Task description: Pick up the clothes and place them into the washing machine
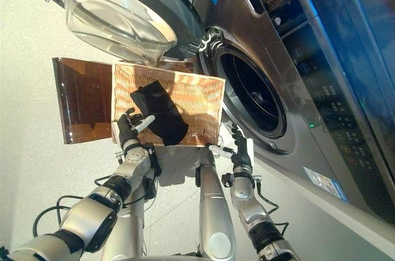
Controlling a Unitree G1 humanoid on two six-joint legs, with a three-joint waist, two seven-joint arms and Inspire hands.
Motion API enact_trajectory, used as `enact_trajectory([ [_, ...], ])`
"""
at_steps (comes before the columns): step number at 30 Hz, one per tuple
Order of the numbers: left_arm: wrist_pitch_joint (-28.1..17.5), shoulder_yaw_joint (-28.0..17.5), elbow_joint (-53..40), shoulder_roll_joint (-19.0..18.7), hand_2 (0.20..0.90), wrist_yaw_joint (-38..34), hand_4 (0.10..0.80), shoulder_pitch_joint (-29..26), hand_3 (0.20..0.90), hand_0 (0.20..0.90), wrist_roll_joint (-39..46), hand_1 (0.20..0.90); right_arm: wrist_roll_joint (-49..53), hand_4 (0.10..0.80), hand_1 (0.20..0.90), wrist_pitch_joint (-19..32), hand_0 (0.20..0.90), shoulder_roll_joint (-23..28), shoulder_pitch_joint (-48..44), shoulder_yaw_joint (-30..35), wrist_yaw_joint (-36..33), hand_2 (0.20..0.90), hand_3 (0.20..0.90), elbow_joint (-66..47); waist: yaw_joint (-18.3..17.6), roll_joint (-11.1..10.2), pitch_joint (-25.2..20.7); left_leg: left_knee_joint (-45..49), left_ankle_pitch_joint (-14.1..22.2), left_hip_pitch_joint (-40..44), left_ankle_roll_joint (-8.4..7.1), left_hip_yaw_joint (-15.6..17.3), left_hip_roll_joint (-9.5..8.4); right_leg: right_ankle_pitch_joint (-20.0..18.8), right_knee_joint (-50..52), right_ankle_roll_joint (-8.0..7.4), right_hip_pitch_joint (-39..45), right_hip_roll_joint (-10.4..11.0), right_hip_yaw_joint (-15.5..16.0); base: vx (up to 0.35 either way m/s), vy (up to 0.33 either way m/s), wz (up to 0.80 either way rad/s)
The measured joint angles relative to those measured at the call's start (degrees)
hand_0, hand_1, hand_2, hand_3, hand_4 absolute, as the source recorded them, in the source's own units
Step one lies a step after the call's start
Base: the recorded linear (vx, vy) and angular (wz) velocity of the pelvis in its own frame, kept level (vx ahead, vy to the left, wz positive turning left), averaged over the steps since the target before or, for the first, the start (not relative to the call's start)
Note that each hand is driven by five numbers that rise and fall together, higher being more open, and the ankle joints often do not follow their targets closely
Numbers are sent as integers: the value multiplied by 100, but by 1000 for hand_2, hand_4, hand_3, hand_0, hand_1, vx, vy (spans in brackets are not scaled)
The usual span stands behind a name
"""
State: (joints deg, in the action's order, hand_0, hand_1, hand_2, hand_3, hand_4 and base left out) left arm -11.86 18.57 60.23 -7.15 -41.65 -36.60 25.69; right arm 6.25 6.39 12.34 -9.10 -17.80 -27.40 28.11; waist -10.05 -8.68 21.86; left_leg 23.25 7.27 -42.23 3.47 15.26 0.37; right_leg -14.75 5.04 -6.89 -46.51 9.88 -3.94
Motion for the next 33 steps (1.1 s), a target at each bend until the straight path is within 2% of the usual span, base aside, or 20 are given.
enact_trajectory([
  [4,4,0,1,11,900,-9,800,-25,900,900,7,900,0,800,900,1,900,46,8,29,0,900,900,-5,-6,-8,4,71,37,-32,12,9,1,9,-7,-10,-4,12,-4,0,0,0],
  [8,-5,-5,-8,12,900,-14,800,-43,900,900,12,900,1,800,900,1,900,47,29,27,1,900,900,-5,-23,-10,5,28,31,-33,27,26,36,210,-30,-119,-18,23,-2,0,0,0],
  [14,-107,-1,-16,19,900,-28,800,-39,900,900,53,900,1,800,900,1,900,44,36,27,2,900,900,-5,-23,-23,11,-27,30,-31,34,25,11,203,-16,-111,-50,22,-1,6,-1,-1],
  [16,-114,23,-19,31,900,-27,800,-40,900,900,106,900,1,800,900,0,900,44,36,27,2,900,900,-2,-34,-27,12,5,39,-29,35,16,-13,37,33,-32,-58,19,-10,0,0,0],
  [20,-126,26,-21,33,900,-29,800,-43,900,900,149,900,1,800,900,18,900,44,30,36,5,900,900,-21,-23,-29,9,10,52,-20,18,6,14,6,91,11,-75,-23,-14,9,3,-2],
  [27,-45,47,-18,76,900,104,800,-123,900,900,234,900,1,800,900,13,900,43,32,25,8,900,900,-18,-50,-54,-5,143,66,-4,9,17,3,53,149,-8,-11,-1,-22,1,-1,0],
  [31,-21,69,-20,92,900,109,800,-142,900,900,234,900,2,800,900,10,900,46,38,27,8,900,900,-22,-58,-63,-13,57,31,19,62,46,28,232,59,-112,0,19,-17,0,0,0],
  [33,-7,70,-20,107,900,139,800,-136,900,900,237,900,2,800,900,-4,900,44,106,21,10,900,900,-21,-65,-64,-14,32,24,60,67,65,9,243,91,-107,11,34,-20,0,0,0],
])
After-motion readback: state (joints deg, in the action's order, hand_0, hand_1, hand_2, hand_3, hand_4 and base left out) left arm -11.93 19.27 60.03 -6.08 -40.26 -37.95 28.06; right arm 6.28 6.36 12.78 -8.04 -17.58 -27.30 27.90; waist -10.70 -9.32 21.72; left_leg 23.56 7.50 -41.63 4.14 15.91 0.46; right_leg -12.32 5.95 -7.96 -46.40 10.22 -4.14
